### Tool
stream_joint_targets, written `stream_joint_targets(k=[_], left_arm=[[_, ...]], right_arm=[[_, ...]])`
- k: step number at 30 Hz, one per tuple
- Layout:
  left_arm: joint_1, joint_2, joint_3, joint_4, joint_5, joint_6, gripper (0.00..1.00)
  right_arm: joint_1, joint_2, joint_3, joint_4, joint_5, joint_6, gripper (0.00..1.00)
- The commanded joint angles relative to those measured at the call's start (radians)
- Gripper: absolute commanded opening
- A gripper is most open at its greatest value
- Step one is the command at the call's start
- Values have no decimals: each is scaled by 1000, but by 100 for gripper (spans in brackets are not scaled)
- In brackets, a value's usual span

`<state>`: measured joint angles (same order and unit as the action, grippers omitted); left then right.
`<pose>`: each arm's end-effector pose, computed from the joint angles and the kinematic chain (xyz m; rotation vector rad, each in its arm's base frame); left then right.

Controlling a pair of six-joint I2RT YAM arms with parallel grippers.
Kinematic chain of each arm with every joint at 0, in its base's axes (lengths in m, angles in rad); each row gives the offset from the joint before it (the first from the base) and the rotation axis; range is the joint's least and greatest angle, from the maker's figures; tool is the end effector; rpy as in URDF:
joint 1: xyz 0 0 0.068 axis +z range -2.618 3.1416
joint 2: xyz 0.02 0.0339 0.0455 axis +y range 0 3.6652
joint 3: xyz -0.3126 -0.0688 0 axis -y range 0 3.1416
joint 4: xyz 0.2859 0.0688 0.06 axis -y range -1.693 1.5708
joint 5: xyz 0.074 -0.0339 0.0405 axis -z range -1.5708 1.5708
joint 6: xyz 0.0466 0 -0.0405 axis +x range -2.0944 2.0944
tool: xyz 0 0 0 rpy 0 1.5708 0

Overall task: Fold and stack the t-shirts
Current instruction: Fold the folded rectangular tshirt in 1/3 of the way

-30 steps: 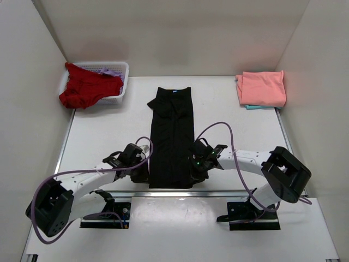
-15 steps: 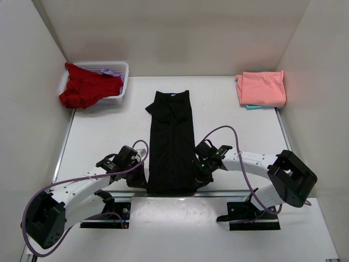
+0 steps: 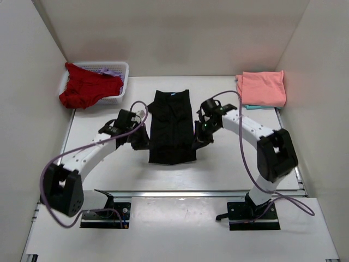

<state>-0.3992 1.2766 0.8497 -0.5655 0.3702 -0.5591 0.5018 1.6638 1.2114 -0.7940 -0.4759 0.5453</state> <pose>0.2502 -0.1238 0.2506 -0.0652 2.6840 -0.8131 0.3134 0.1963 0.2443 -0.0534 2.9778 0.8686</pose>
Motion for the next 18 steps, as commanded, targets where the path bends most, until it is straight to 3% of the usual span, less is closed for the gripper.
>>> stream_joint_targets(k=[1, 12, 14, 15, 16, 18], left_arm=[[45, 110, 107, 38, -17, 4, 0], [146, 483, 393, 67, -53, 22, 0], [160, 545, 433, 93, -59, 19, 2], [171, 576, 445, 111, -48, 15, 8], [174, 586, 465, 118, -53, 13, 14], [195, 598, 457, 209, -25, -15, 14]], right_arm=[[-71, 115, 172, -152, 3, -175, 0], [-157, 548, 793, -313, 13, -257, 2], [-151, 649, 908, -371, 28, -258, 10], [-151, 703, 1003, -385, 52, -262, 18], [-155, 723, 1089, -424, 72, -263, 21], [-154, 777, 1193, -464, 108, -262, 24]])
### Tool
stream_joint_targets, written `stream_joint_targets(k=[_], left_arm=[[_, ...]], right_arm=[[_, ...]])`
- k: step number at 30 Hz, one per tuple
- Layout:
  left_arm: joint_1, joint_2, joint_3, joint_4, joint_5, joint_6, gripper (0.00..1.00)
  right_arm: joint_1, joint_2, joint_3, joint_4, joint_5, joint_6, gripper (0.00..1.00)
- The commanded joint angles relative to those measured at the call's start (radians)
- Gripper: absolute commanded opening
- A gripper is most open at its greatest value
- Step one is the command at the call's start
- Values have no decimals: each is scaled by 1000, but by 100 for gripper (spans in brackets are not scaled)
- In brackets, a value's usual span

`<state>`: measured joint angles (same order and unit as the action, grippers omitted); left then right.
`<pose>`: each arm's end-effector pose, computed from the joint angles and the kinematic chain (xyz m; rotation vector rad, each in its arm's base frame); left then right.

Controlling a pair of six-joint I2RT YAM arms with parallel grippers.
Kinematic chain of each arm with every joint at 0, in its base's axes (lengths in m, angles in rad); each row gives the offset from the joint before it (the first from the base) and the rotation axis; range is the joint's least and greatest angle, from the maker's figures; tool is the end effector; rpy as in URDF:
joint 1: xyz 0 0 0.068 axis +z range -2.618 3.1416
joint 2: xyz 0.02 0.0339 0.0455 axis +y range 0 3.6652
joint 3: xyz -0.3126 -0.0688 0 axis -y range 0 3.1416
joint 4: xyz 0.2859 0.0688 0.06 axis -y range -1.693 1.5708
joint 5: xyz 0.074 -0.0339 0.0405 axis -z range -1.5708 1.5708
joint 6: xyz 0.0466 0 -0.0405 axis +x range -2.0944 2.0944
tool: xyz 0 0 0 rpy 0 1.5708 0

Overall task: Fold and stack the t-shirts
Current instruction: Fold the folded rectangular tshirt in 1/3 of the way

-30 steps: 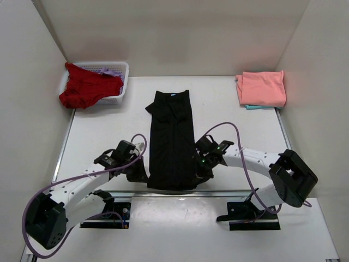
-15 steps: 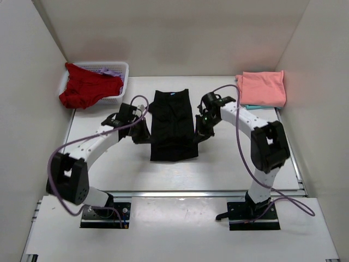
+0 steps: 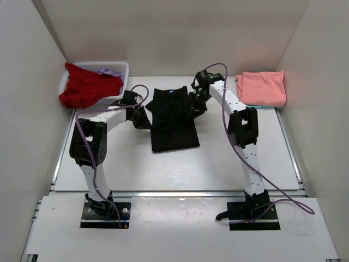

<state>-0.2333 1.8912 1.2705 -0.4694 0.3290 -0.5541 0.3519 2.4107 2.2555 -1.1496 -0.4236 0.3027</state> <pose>0.4251 -0.1165 0.1880 -0.3280 2.7264 -0.6786 0.5333 0.2162 0.2249 -0.1569 2.9377 0.7252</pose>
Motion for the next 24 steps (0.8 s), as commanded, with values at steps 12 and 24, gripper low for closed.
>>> stream_joint_targets(k=[12, 24], left_arm=[[120, -194, -206, 445, 153, -196, 49], [-43, -437, -463, 166, -102, -107, 51]], right_arm=[[27, -113, 53, -79, 270, 9, 54], [21, -645, -977, 494, 138, 242, 57]])
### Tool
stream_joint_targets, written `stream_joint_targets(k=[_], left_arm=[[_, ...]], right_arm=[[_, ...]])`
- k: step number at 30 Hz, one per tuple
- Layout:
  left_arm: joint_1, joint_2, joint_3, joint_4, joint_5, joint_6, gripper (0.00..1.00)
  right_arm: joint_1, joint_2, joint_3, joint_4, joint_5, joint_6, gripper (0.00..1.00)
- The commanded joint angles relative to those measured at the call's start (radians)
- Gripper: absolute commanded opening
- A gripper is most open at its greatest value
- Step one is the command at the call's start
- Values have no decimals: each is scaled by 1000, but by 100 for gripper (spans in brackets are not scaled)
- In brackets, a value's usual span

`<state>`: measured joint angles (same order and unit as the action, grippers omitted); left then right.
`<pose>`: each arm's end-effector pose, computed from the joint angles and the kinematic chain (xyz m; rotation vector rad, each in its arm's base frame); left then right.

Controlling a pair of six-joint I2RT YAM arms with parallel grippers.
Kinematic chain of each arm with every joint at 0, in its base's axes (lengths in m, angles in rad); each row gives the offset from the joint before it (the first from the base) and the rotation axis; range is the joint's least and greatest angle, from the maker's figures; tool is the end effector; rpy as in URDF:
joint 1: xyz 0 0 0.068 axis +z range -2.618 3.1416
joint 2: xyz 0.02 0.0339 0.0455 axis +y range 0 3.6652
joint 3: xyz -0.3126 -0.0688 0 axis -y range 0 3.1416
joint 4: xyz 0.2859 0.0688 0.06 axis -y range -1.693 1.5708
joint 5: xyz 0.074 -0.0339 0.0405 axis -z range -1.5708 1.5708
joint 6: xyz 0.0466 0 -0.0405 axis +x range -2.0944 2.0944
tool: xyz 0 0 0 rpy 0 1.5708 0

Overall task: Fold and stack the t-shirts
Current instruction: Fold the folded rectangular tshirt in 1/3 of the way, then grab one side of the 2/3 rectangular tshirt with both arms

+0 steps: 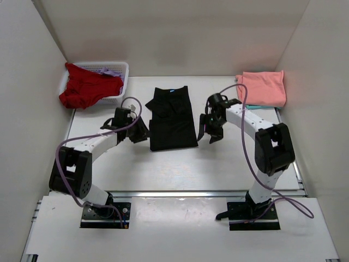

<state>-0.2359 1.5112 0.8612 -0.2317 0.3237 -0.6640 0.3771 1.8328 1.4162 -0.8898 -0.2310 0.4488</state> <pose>0.3275 -0.0940 0.2091 -0.3957 2.5236 -0.7729 0.3846 0.1638 0.2394 0.0604 2.9553 0.4718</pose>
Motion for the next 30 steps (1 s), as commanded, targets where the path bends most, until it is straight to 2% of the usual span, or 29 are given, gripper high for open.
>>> stream_joint_targets(k=[1, 5, 12, 17, 20, 22, 23, 24, 26, 30], left_arm=[[-55, -60, -89, -34, -107, -14, 51], [-97, -36, -145, 47, -139, -111, 48], [-157, 17, -133, 46, -184, -163, 50], [-172, 46, -139, 89, -184, -215, 51], [-181, 102, -128, 121, -184, -224, 40], [-177, 133, -107, 120, -186, -223, 31], [-168, 151, -94, 123, -178, -212, 23], [-171, 155, -88, 120, -173, -212, 19], [-161, 155, -90, 103, -152, -192, 0], [-128, 65, -138, -24, -69, -106, 0]], right_arm=[[-7, -78, -167, 296, -73, 123, 57], [2, -75, -287, 410, -110, 192, 57], [0, -17, -302, 514, -175, 244, 59], [0, 17, -330, 563, -197, 271, 56], [-6, 23, -359, 595, -205, 288, 54], [-12, 46, -365, 603, -214, 277, 35], [-10, 51, -355, 606, -226, 272, 13], [-4, 57, -350, 594, -219, 268, 1], [3, 45, -346, 574, -217, 257, 1], [22, -45, -388, 499, -223, 229, 0]])
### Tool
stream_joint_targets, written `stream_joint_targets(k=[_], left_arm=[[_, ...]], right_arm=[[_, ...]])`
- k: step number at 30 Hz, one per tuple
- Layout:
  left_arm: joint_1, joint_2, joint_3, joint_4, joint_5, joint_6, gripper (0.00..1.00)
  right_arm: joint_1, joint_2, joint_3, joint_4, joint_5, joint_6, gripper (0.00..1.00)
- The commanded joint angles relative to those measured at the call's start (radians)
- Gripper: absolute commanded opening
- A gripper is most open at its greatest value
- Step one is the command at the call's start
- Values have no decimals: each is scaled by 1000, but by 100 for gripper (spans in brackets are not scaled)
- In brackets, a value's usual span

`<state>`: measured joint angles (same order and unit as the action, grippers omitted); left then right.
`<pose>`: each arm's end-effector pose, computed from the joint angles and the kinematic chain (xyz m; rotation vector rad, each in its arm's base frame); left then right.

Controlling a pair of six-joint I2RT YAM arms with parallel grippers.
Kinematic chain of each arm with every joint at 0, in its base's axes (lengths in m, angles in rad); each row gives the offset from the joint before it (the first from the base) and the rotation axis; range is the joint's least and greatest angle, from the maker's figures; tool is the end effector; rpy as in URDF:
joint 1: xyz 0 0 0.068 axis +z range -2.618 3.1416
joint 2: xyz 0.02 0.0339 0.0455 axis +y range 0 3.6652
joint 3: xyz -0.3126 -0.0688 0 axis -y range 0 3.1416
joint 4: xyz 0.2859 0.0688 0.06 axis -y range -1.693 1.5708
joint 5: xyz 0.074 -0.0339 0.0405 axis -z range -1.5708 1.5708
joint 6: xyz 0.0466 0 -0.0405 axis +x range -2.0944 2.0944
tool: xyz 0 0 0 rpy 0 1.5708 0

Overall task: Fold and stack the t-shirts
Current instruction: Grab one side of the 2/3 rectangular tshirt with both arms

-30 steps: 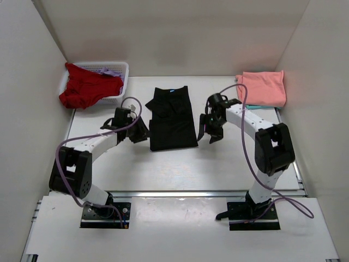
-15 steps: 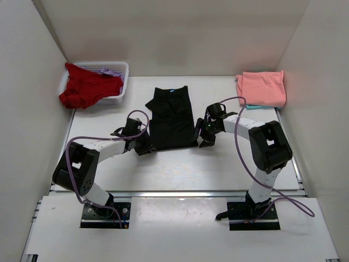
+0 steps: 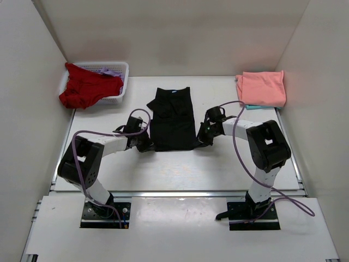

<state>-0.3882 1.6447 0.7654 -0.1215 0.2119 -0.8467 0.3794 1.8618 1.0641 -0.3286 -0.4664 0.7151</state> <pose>0.3074 -0.1363 0.1426 -0.5341 2.6608 -0.6953 0.3657 0.1684 0.1458 0.3267 2.8480 0.9172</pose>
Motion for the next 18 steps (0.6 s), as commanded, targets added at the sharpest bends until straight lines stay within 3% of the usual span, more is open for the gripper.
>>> stream_joint_targets(k=[1, 6, 13, 18], left_arm=[[20, -122, -57, -180, 56, 99, 0], [31, -316, -190, -352, 144, 158, 0], [-29, -549, -209, -532, 214, 167, 0], [-8, -671, -195, -604, 254, 143, 0]], right_arm=[[22, -88, -59, -84, 17, -45, 0], [88, -286, -199, -154, 6, -26, 0], [216, -567, -438, -188, 12, 142, 0], [211, -726, -489, -248, -23, 202, 0]])
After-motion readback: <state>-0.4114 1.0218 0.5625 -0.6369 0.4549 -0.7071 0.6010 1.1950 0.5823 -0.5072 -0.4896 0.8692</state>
